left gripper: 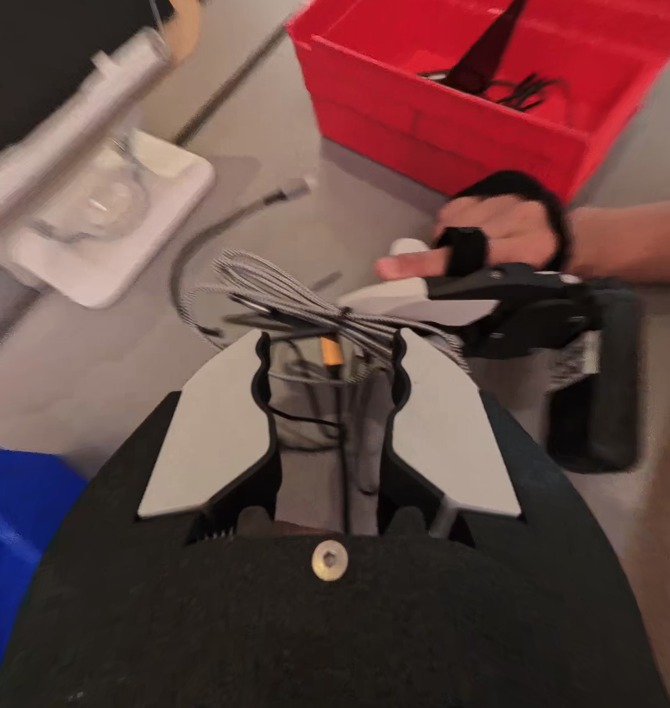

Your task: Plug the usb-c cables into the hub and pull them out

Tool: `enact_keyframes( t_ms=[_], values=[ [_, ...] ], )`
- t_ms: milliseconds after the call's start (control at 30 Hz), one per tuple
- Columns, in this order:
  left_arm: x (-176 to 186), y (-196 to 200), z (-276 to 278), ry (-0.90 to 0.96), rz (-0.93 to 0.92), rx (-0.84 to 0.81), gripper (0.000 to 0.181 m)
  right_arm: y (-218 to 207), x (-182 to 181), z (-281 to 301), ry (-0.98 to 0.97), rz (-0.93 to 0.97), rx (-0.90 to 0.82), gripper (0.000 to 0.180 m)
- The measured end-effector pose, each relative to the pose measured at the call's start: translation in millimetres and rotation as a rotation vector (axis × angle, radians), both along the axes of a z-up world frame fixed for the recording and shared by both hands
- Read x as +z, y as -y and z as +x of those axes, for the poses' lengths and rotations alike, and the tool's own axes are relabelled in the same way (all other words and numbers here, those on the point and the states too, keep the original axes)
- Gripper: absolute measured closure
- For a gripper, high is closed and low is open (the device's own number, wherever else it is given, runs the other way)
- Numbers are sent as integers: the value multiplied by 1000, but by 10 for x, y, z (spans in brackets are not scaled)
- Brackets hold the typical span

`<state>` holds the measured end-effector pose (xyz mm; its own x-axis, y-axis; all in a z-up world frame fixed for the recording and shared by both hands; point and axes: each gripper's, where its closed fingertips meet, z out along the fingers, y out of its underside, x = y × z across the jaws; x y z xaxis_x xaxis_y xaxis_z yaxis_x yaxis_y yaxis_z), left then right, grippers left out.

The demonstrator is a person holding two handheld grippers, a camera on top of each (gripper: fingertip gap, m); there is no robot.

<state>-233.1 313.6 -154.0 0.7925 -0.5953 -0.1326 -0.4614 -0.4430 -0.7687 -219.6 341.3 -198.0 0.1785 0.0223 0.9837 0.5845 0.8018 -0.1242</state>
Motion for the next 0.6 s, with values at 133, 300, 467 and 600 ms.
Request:
enact_keyframes(
  t_ms=[133, 300, 467, 600],
  values=[
    [153, -95, 90, -194, 148, -241, 133, 29, -19, 40, -9, -9, 38, 170],
    [-93, -29, 134, -299, -122, -561, 132, 150, -8, 12, -2, -20, 44, 170],
    [-299, 66, 51, -444, -258, -689, 181, 201, -61, 11, 28, -25, 40, 170],
    [-247, -62, -71, -491, -173, -589, 181, 117, -86, 6, 22, -60, 21, 170]
  ],
)
